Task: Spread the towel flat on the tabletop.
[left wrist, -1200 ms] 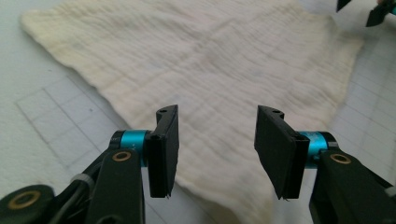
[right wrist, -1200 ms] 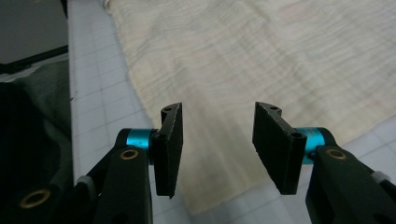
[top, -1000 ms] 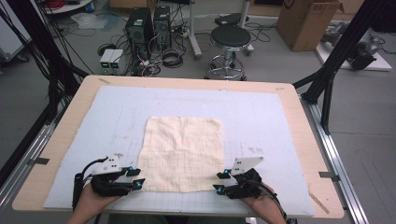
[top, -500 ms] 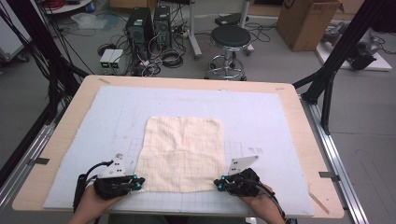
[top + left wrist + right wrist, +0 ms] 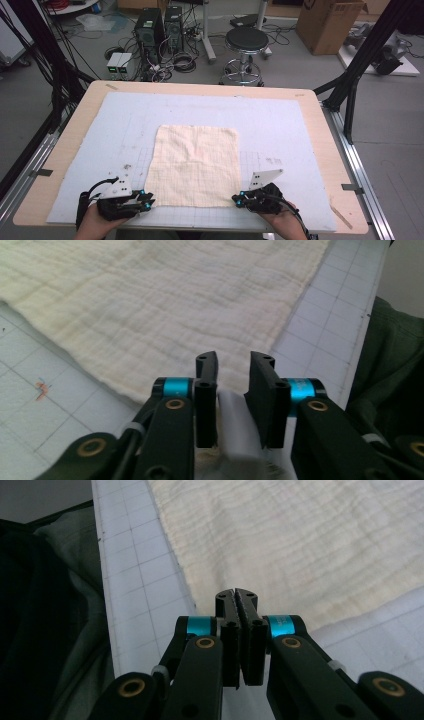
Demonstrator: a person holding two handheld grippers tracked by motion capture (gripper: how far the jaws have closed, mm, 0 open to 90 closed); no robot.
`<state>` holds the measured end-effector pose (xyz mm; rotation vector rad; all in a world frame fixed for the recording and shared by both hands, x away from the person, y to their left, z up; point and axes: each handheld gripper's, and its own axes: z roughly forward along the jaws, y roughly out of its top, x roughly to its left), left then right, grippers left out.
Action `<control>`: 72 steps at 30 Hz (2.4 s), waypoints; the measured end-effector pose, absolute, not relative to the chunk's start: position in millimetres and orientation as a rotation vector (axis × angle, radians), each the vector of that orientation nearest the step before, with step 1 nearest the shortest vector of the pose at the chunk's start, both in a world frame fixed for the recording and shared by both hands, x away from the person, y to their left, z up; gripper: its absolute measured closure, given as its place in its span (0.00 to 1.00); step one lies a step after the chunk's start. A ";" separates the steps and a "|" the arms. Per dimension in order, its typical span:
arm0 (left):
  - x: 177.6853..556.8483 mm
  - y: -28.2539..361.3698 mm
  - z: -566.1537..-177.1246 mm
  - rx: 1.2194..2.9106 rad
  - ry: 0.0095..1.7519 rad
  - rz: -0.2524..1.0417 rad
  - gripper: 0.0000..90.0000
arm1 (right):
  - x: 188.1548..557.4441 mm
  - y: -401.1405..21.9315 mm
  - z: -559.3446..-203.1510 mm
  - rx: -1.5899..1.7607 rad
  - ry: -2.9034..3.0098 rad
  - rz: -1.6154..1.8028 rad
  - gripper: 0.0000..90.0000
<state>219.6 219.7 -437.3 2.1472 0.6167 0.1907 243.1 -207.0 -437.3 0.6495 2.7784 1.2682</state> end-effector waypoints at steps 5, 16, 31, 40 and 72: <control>224.4 218.9 -441.2 2.166 0.631 0.158 0.71 | 244.3 -205.6 -439.3 0.665 2.779 1.289 0.76; 226.2 219.0 -442.6 2.181 0.636 0.205 0.98 | 243.4 -196.7 -441.0 0.605 2.810 1.236 0.94; 209.7 222.4 -433.1 2.132 0.574 0.197 0.99 | 230.5 -201.3 -437.8 0.569 2.830 1.292 0.96; 194.4 226.6 -428.0 2.103 0.561 0.188 0.99 | 224.7 -206.0 -437.0 0.570 2.837 1.303 0.96; 239.3 226.7 -420.2 1.911 0.652 0.243 0.60 | 263.0 -215.0 -422.4 0.789 2.567 1.427 0.40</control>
